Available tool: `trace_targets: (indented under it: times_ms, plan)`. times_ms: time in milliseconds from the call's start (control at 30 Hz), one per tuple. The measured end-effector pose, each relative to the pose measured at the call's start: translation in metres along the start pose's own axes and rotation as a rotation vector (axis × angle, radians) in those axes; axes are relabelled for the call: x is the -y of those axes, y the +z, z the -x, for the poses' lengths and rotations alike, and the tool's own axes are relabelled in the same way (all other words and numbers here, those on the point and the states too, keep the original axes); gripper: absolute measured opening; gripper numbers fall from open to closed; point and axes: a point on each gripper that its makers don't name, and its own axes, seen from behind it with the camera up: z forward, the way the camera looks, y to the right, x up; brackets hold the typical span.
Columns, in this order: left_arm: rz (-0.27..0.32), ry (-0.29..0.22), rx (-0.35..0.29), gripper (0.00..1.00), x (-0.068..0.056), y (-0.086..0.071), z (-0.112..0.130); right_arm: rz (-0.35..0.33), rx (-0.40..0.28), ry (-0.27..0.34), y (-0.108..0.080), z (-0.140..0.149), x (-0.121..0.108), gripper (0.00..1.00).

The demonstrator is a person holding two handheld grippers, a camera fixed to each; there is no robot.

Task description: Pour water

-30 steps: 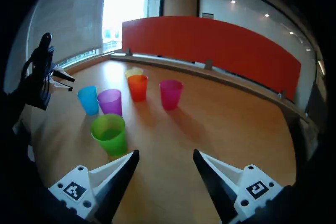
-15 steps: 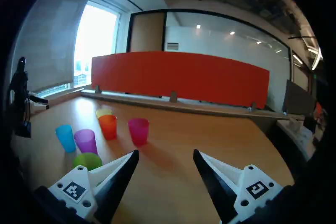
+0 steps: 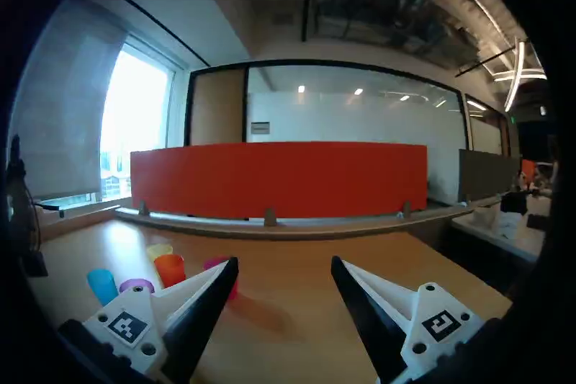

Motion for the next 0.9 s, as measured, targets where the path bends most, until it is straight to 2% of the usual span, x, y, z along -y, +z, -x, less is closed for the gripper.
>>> trace_targets:
  times_ms: [200, 400, 500, 700, 900]
  plan:
    - [-0.027, 0.0, -0.033, 0.92, 0.005, -0.002, -0.003, 0.026, -0.029, 0.024, -0.002, -0.005, 0.001, 1.0]
    - [-0.059, 0.017, -0.063, 0.92, 0.005, -0.004, -0.003, 0.038, -0.005, 0.029, 0.002, 0.006, 0.004, 1.0]
    - [-0.058, 0.018, -0.076, 0.92, 0.003, -0.005, -0.002, 0.045, -0.004, 0.019, 0.002, 0.003, 0.006, 1.0]
    - [-0.095, 0.036, -0.116, 0.92, 0.008, -0.006, -0.005, 0.042, -0.006, -0.029, 0.002, -0.002, 0.01, 1.0]
    - [-0.113, 0.025, -0.138, 0.92, 0.009, -0.006, 0.003, 0.081, -0.002, -0.054, -0.002, -0.006, 0.002, 0.99]
